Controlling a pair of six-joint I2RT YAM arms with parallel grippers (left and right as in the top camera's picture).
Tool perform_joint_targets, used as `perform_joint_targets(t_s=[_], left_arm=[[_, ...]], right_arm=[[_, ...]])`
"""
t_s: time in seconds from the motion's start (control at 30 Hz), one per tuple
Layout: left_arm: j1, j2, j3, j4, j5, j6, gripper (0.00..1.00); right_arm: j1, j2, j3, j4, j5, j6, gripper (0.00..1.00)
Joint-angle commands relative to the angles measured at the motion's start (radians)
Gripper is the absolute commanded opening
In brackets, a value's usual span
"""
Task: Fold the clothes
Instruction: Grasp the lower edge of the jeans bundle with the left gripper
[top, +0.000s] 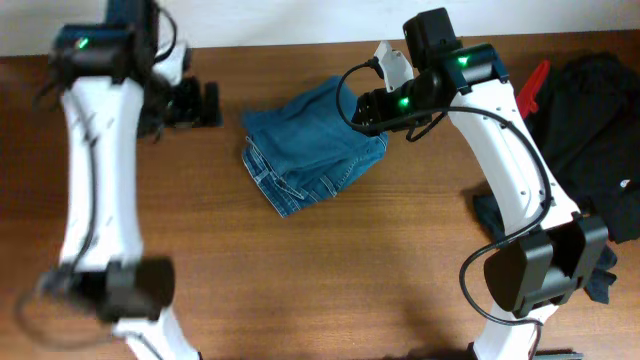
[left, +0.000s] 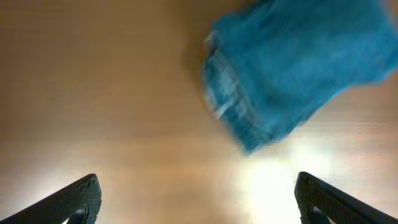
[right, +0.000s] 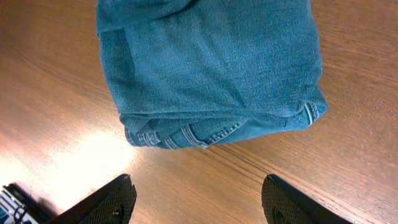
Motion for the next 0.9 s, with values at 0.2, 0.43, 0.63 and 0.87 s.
perform_joint_targets(t_s=[0.2, 0.43, 0.63, 0.87], left_arm=[[0.007, -0.157, -0.975, 0.777, 0.548, -0.127, 0.99], [-0.019, -0.157, -1.315, 1.319, 0.710, -0.340, 0.99], [-0.076, -0.157, -1.343, 1.576, 0.691, -0.434, 0.99], [-0.093, -0.158, -1.343, 1.681, 0.755, -0.522, 0.99]], right_arm=[[-0.005, -0.023, 0.000, -0.003, 0.000, -0.013, 0.70], [-0.005, -0.023, 0.000, -0.006, 0.000, -0.014, 0.70], [-0.005, -0.023, 0.000, -0.006, 0.000, -0.014, 0.70], [-0.005, -0.023, 0.000, -0.008, 0.000, -0.014, 0.70]])
